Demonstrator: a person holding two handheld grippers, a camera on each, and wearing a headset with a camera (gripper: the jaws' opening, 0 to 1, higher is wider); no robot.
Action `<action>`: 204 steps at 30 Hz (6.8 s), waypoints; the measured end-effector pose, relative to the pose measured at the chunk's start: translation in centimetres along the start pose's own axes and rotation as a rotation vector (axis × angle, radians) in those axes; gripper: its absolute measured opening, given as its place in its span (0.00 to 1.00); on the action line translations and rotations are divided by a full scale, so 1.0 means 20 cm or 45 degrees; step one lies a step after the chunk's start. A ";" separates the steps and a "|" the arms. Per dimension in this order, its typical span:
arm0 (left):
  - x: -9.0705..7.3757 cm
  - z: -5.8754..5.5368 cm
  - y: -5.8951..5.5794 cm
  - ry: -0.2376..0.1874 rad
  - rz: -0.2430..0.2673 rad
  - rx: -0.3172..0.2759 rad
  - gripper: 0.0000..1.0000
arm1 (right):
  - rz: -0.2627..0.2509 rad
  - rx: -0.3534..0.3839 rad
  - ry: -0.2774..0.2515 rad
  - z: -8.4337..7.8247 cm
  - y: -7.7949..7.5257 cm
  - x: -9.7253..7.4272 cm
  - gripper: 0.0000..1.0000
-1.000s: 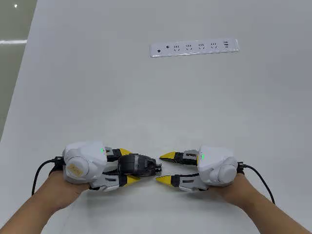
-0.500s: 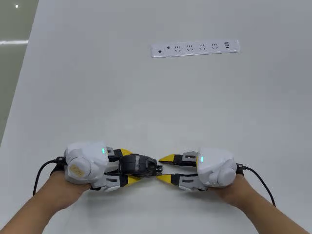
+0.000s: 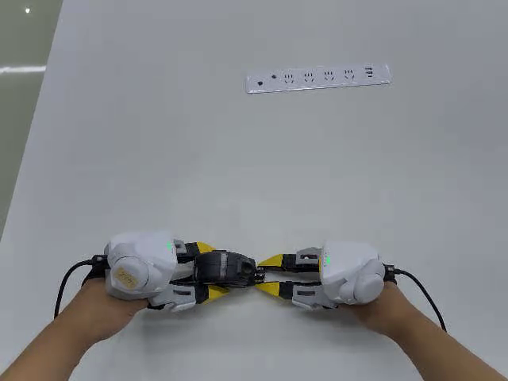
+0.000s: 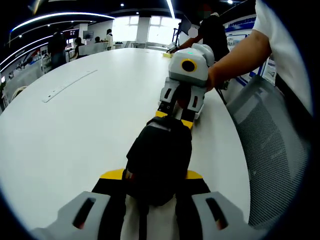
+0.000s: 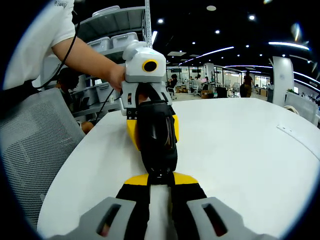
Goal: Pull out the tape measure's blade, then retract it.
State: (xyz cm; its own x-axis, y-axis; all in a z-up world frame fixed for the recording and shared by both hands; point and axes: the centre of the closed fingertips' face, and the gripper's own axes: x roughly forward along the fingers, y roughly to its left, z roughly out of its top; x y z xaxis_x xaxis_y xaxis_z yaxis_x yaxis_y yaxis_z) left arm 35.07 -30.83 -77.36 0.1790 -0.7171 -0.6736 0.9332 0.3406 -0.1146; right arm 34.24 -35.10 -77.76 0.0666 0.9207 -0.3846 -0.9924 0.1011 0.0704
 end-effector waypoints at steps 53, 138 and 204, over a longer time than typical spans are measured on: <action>0.00 0.00 0.00 -0.023 0.002 -0.003 0.33 | 0.006 0.039 -0.025 -0.02 0.00 -0.01 0.12; 0.01 0.00 0.00 -0.004 0.015 -0.013 0.33 | -0.073 0.102 -0.042 -0.13 -0.02 -0.31 0.11; 0.02 -0.01 0.00 0.021 0.018 -0.022 0.33 | -0.142 0.169 -0.054 -0.24 -0.05 -0.60 0.10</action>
State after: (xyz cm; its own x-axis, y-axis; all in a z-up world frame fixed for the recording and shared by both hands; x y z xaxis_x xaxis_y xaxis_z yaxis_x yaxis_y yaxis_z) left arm 35.03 -31.03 -77.66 0.1870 -0.7019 -0.6874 0.9250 0.3613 -0.1173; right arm 33.83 -48.13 -77.67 0.1822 0.9159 -0.3576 -0.9564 0.2495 0.1516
